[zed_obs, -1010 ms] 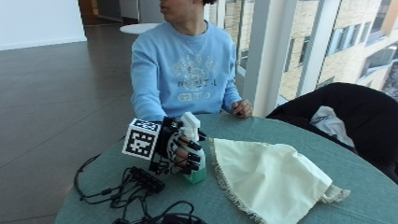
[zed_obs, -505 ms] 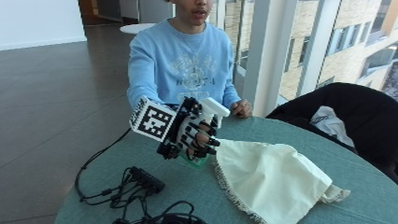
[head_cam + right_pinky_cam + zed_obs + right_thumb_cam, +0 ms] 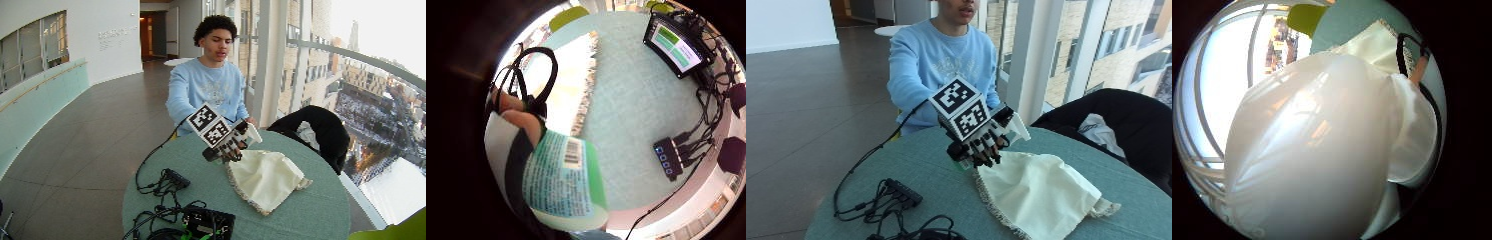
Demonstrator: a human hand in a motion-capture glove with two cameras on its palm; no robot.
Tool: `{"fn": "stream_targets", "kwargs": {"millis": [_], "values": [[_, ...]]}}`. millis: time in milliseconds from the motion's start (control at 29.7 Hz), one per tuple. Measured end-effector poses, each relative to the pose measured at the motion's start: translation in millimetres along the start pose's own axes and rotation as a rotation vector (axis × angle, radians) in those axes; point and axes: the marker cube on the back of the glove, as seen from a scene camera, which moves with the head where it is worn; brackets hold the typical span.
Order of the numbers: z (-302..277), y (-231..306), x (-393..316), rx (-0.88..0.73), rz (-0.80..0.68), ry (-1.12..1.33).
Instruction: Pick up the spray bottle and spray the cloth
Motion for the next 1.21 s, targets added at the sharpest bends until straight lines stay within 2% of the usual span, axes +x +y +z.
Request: {"fn": "stream_targets", "kwargs": {"millis": [471,1212], "values": [[5,-11,1,-0.150,0.059,0.052],[4,-3,6,-0.191,0.075,0.085]]}}
